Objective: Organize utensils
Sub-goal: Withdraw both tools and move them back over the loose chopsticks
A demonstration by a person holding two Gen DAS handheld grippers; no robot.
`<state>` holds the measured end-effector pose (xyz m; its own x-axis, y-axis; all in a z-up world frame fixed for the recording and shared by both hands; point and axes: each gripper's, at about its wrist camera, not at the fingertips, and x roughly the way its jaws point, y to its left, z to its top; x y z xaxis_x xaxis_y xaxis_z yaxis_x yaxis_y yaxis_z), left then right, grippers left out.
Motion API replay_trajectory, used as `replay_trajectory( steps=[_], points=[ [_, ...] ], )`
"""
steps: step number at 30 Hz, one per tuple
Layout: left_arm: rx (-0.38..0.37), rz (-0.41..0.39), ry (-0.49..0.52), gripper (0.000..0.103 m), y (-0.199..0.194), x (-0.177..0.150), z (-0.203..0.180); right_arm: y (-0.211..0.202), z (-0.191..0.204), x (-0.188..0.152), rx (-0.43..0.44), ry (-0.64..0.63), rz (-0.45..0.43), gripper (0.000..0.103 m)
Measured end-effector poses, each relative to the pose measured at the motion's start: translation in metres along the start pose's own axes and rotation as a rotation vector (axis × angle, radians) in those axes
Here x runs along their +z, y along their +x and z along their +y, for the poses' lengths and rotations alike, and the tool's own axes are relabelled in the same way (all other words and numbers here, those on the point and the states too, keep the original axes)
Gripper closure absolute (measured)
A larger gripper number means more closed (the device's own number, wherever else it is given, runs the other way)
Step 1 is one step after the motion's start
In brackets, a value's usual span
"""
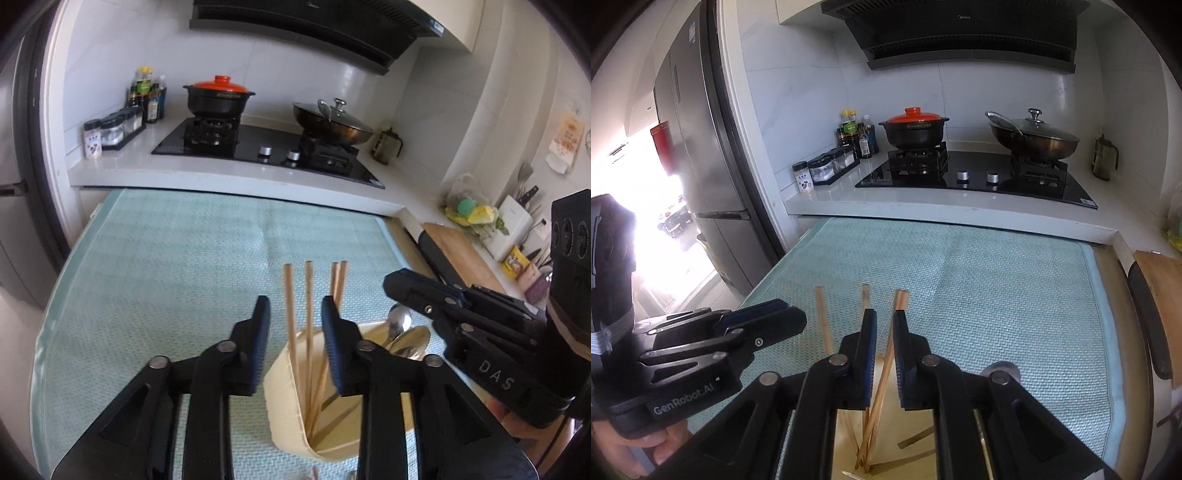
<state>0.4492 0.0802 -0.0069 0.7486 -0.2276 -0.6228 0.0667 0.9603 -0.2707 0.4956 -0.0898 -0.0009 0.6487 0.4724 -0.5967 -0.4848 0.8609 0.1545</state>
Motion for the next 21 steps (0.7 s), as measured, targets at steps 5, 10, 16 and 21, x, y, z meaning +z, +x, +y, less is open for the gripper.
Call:
replay_trajectory(
  steps=[5, 10, 16, 21],
  points=[
    [0.041, -0.033, 0.110, 0.029, -0.059, -0.014, 0.002, -0.062, 0.010, -0.002, 0.002, -0.046, -0.101, 0.046],
    [0.110, 0.019, 0.259, 0.013, -0.121, -0.074, 0.011, -0.133, 0.016, -0.054, -0.062, -0.145, -0.095, 0.046],
    [0.152, 0.101, 0.260, 0.011, -0.165, -0.167, 0.024, -0.182, 0.008, -0.177, -0.212, -0.186, -0.034, 0.044],
    [0.110, 0.151, 0.146, 0.009, -0.163, -0.247, 0.013, -0.198, 0.008, -0.283, -0.300, -0.055, 0.026, 0.044]
  ],
)
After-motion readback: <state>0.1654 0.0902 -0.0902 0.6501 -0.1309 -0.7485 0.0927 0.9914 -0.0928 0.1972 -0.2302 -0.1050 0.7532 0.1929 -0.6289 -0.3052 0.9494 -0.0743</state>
